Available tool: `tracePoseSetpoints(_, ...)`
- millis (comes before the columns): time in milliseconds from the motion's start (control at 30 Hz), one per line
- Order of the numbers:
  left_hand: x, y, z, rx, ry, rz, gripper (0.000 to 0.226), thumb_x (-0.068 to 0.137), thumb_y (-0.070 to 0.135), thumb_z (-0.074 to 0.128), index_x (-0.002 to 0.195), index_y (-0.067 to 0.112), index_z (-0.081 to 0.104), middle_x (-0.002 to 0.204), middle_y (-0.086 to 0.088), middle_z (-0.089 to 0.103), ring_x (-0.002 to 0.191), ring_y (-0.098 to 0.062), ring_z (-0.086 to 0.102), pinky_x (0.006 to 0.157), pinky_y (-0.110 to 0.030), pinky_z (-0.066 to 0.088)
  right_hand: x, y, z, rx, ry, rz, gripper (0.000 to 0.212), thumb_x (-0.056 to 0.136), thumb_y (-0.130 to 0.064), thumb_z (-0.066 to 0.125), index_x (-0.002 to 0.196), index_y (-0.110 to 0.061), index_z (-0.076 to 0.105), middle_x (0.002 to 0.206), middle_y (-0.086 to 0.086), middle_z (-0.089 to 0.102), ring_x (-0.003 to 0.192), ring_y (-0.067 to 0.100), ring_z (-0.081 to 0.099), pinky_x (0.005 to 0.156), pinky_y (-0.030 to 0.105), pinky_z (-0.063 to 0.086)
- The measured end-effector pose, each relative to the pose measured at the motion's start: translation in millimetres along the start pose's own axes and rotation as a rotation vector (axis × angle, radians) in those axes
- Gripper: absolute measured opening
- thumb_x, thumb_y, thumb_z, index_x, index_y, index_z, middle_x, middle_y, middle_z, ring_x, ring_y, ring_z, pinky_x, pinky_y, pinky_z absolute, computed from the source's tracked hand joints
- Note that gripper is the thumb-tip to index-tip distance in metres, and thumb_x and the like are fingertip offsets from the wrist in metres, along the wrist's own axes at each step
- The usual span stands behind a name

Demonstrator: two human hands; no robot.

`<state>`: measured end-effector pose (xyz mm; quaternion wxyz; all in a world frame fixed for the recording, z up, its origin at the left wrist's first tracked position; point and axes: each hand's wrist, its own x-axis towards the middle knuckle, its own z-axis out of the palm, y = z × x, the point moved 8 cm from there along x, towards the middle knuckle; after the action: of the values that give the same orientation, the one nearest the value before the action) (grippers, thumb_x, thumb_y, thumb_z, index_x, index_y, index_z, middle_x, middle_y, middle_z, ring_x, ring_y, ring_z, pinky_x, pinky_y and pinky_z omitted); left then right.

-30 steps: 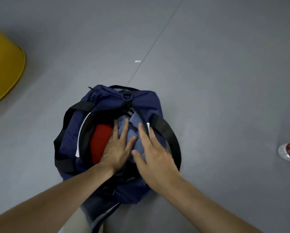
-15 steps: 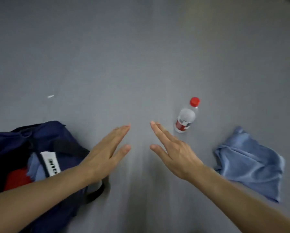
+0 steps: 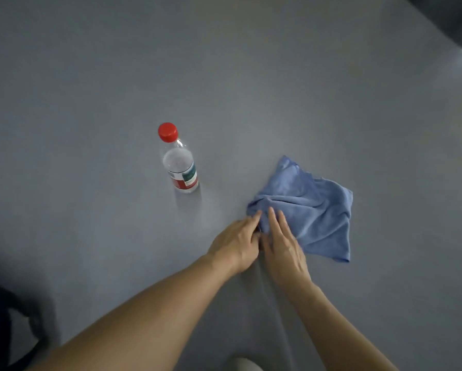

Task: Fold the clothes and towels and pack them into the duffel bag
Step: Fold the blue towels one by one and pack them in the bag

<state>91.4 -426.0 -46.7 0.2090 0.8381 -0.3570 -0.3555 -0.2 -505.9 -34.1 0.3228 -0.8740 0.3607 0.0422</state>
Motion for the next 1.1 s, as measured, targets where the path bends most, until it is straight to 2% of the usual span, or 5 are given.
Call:
tracePoseSetpoints(200,3.2,-9.2,7.2,-0.016,0.002,-0.097,0.044,0.102,0.02,0.042,0.144,0.026,0.053,0.137,-0.006,0.062,0.127,-0.03,0.053,0.106,-0.035,0.041,6.3,-2.2,8.0,-0.15,0.082,0.018,0.025,0.095,-0.026,0.056,0.118,-0.025,0.065,0.125,-0.002,0.061,0.123,0.022,0.053,0.095,0.033,0.045)
tracePoseSetpoints(367,-44.8,-12.1,-72.9,-0.302,0.234,-0.184,0.027,0.096,0.029,0.061,0.119,0.024,0.073,0.117,0.002,0.074,0.112,-0.017,0.067,0.099,-0.033,0.05,-7.5,-63.2,-6.6,0.074,0.034,-0.173,0.016,0.09,-0.02,0.054,0.082,-0.026,0.066,0.087,-0.01,0.066,0.081,0.01,0.06,0.066,0.03,0.045)
tracePoseSetpoints(567,-179.9,-29.8,-198.1,-0.308,0.492,-0.164,0.025,0.087,0.015,0.071,0.078,0.038,0.072,0.081,0.024,0.073,0.079,0.004,0.067,0.076,-0.02,0.05,-58.6,-192.7,-13.3,0.04,-0.118,-0.415,0.02,0.1,-0.032,0.05,0.11,-0.028,0.066,0.11,-0.011,0.067,0.102,0.013,0.062,0.085,0.023,0.04)
tracePoseSetpoints(733,-303.4,-8.2,-282.4,-0.088,0.485,-0.09,0.027,0.094,0.011,0.059,0.096,0.038,0.06,0.094,0.021,0.07,0.089,-0.003,0.066,0.082,-0.026,0.052,-123.9,-338.0,-69.2,0.178,-0.249,-0.735,0.055,0.09,-0.025,0.063,0.142,-0.034,0.048,0.15,-0.007,0.046,0.136,0.01,0.041,0.111,0.03,0.035)
tracePoseSetpoints(1100,-510.2,-22.7,-388.5,0.218,0.904,-0.081,0.031,0.1,0.01,0.054,0.127,0.021,0.065,0.117,0.006,0.066,0.104,-0.016,0.061,0.086,-0.018,0.043,-258.5,-512.1,-116.7,-0.118,-0.157,-0.9,0.026,0.094,-0.023,0.049,0.106,-0.031,0.07,0.101,-0.009,0.074,0.096,0.019,0.064,0.084,0.037,0.05)
